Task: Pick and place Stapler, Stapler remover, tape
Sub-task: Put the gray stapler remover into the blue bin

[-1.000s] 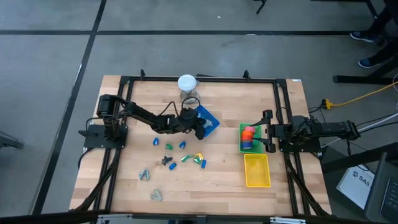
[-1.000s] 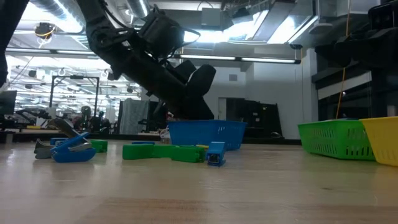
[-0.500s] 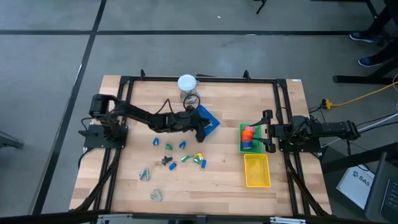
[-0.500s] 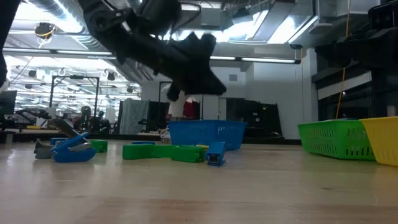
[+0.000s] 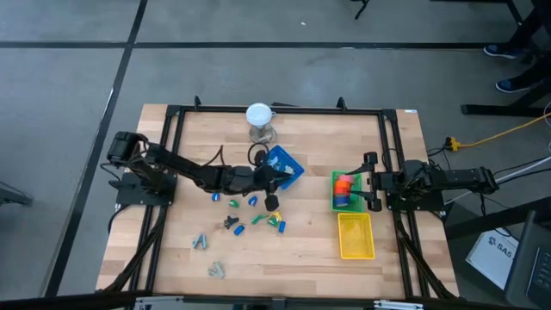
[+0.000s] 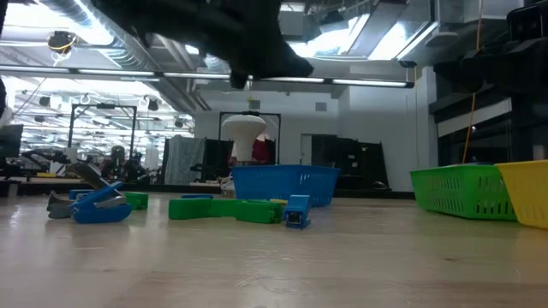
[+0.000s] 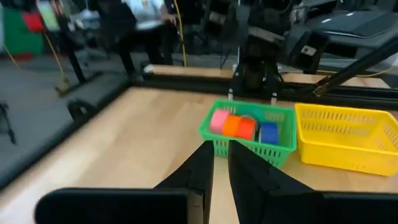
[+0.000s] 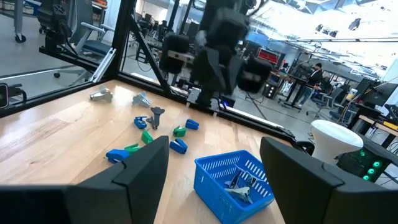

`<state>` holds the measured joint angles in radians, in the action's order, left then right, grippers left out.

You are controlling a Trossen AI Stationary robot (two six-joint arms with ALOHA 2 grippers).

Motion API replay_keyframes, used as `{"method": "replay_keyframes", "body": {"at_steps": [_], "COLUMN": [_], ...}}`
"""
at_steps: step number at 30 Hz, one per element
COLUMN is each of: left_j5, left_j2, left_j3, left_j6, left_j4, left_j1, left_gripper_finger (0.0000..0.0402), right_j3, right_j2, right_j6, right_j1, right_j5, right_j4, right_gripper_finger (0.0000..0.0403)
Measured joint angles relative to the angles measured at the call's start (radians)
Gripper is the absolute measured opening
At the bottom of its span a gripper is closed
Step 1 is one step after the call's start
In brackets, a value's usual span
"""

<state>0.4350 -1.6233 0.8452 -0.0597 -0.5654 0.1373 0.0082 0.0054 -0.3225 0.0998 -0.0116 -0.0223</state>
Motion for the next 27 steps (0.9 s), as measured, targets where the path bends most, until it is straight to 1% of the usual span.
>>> {"method": "replay_keyframes", "body": {"at_steps": [4,7,11,14,17,23,25,27], "left_j5": [0.060,0.071,0.073,0.116,0.150,0.145,0.117,0.064], "left_j2": [0.041,0.072,0.125,0.166,0.198,0.248,0.265,0.286], "left_j3": [0.000,0.000,0.000,0.000,0.000,0.000,0.000,0.000], "left_j6": [0.074,0.081,0.031,-0.022,-0.099,-0.339,-0.446,-0.560], "left_j4": [-0.001,0.008,0.086,0.178,0.278,0.491,0.576,0.674], "left_j1": [0.052,0.086,0.135,0.181,0.227,0.291,0.301,0.303], "left_gripper_finger": [0.0035,0.0029,0.0020,0.0013,0.0006,0.0008,0.0012,0.0017], "right_j3": [0.000,0.000,0.000,0.000,0.000,0.000,0.000,0.000], "right_j2": [0.000,0.000,0.000,0.000,0.000,0.000,0.000,0.000], "right_j6": [0.000,0.000,0.000,0.000,0.000,0.000,0.000,0.000], "right_j1": [0.000,0.000,0.000,0.000,0.000,0.000,0.000,0.000], "right_j5": [0.000,0.000,0.000,0.000,0.000,0.000,0.000,0.000], "right_j4": [0.000,0.000,0.000,0.000,0.000,0.000,0.000,0.000], "right_gripper_finger": [0.0259,0.0259,0.0259,0.0259,0.0259,0.0259,0.0259,0.0259]}}
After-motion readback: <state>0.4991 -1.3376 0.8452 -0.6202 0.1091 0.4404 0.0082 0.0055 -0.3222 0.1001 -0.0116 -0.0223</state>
